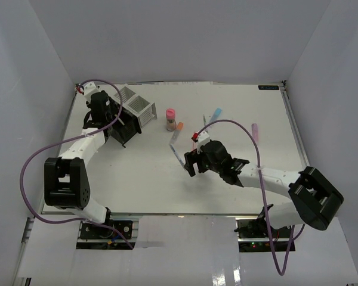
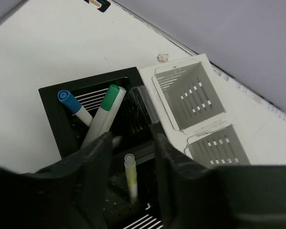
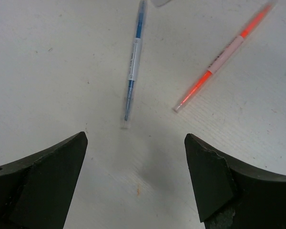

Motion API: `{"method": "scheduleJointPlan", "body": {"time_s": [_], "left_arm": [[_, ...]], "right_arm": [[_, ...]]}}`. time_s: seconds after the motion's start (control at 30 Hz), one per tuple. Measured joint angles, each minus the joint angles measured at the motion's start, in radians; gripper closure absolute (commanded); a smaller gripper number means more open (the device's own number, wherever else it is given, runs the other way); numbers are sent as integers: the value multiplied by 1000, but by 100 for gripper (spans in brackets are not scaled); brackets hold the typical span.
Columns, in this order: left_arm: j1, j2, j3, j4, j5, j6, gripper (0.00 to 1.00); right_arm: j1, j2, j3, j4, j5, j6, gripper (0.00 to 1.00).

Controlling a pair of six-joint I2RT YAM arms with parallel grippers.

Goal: Sort the stationery into containers
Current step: Place the pen in the storage box, then pick up the pen from the center of the board.

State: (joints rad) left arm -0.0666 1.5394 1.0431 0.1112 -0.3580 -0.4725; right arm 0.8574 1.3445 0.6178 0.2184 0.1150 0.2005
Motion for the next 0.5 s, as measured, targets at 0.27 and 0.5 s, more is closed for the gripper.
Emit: {"method": "scheduleJointPlan", "body": {"time_s": [0.27,0.5], "left_arm": [[0,-38,45,-134,8,-2,2],[0,-224,103,-316,93,10,2]], "right_arm": [[45,212,157,-42,19,-35,14],[64,386,297,-80,45,-60,25]]}}
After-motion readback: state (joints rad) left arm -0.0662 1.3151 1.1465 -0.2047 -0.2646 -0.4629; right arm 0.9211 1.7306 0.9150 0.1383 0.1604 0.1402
